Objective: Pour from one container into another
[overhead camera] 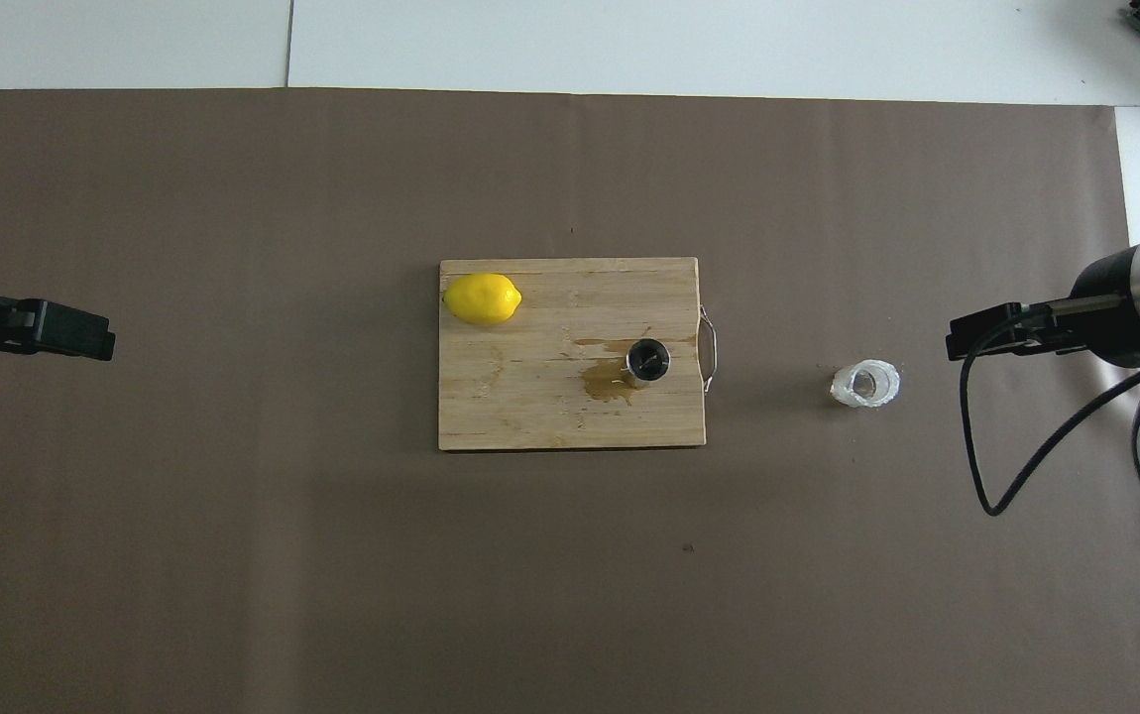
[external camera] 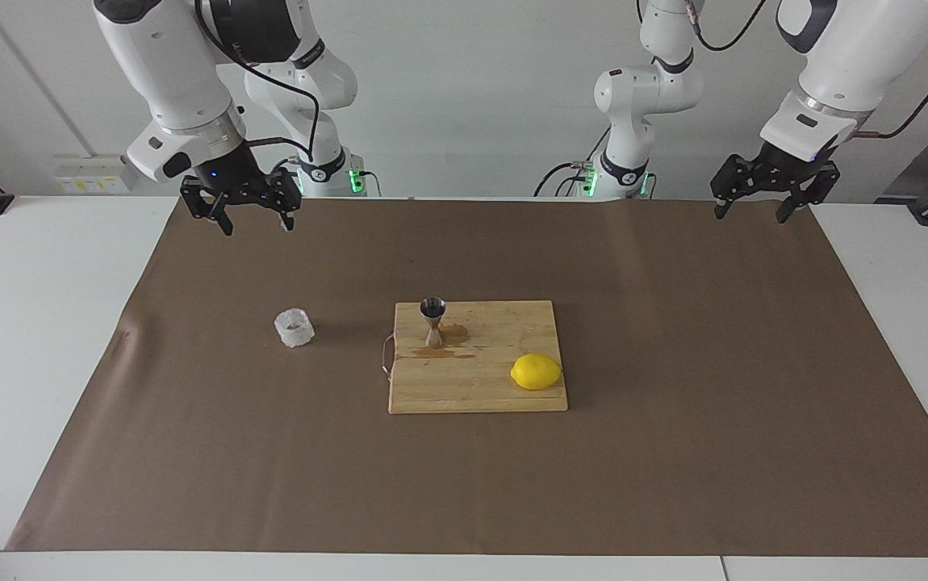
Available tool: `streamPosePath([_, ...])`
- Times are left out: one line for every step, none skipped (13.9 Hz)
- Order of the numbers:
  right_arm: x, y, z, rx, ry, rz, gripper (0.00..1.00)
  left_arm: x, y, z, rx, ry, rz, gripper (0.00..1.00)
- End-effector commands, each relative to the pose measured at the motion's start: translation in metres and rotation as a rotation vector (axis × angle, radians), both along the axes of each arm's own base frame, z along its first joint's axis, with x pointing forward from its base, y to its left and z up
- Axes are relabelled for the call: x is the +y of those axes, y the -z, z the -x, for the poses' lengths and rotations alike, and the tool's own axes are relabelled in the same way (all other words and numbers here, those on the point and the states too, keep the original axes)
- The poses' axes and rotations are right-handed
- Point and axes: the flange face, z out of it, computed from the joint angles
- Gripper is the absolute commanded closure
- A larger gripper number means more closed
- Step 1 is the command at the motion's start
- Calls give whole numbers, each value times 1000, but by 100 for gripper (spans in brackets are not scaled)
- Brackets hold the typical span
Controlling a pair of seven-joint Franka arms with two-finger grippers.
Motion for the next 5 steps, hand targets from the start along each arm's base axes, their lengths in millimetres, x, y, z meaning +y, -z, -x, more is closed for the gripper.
streamPosePath([-1, 1, 3, -15, 19, 19, 0, 3, -1, 7, -5, -7, -12, 0])
streamPosePath([-1, 0, 3, -16, 17, 18, 0, 3, -2, 7, -6, -7, -12, 0])
streamPosePath([0, 1, 3, -15, 16, 19, 0, 3, -1, 7, -5, -7, -12, 0])
streamPosePath([0, 1, 3, -15, 14, 19, 0, 3, -1, 7, -5, -7, -12, 0])
streamPosePath([0, 1, 3, -15, 14, 19, 0, 3, -2, 7, -7, -7, -13, 0])
